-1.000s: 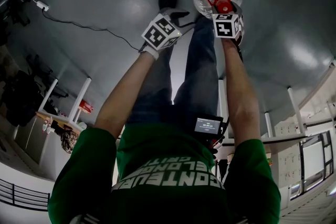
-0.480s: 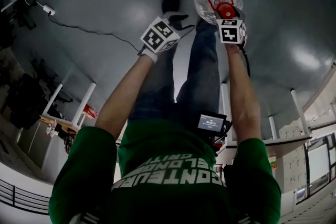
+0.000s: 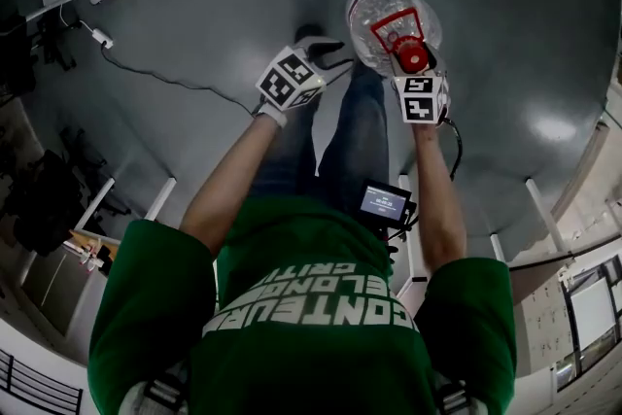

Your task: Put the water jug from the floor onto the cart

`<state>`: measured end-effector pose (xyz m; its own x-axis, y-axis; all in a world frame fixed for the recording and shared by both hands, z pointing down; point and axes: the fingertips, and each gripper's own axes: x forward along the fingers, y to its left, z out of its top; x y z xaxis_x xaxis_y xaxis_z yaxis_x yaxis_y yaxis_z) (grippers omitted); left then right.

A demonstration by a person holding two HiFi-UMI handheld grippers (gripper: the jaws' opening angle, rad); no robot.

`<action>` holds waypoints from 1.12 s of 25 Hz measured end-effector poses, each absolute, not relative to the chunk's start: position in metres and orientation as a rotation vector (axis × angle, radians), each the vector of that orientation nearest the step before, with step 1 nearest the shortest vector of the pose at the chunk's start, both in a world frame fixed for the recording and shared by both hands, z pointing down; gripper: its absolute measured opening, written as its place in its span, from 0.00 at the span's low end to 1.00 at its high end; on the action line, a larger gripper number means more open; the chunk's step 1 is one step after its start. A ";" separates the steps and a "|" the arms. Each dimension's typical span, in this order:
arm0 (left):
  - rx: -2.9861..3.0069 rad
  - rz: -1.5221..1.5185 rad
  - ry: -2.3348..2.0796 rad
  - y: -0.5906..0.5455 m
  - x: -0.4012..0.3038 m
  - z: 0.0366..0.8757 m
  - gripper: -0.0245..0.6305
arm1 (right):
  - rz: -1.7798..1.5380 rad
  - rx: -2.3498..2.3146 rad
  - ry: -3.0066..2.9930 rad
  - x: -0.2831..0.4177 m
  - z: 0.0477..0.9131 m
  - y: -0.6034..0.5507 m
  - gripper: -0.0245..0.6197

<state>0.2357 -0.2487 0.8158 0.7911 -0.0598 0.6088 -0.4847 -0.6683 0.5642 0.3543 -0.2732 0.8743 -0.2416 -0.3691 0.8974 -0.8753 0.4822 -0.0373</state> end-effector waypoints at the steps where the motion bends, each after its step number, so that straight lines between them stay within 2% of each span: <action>1: 2.235 0.709 -0.409 -0.253 0.236 0.805 0.28 | 0.690 1.061 -1.832 0.355 0.859 -0.276 0.51; 15: 2.395 0.447 -0.368 -0.268 0.248 0.631 0.26 | 0.526 1.221 -1.960 0.375 0.667 -0.277 0.51; 28: 2.501 0.249 -0.328 -0.299 0.243 0.538 0.23 | 0.526 1.510 -1.893 0.413 0.584 -0.286 0.51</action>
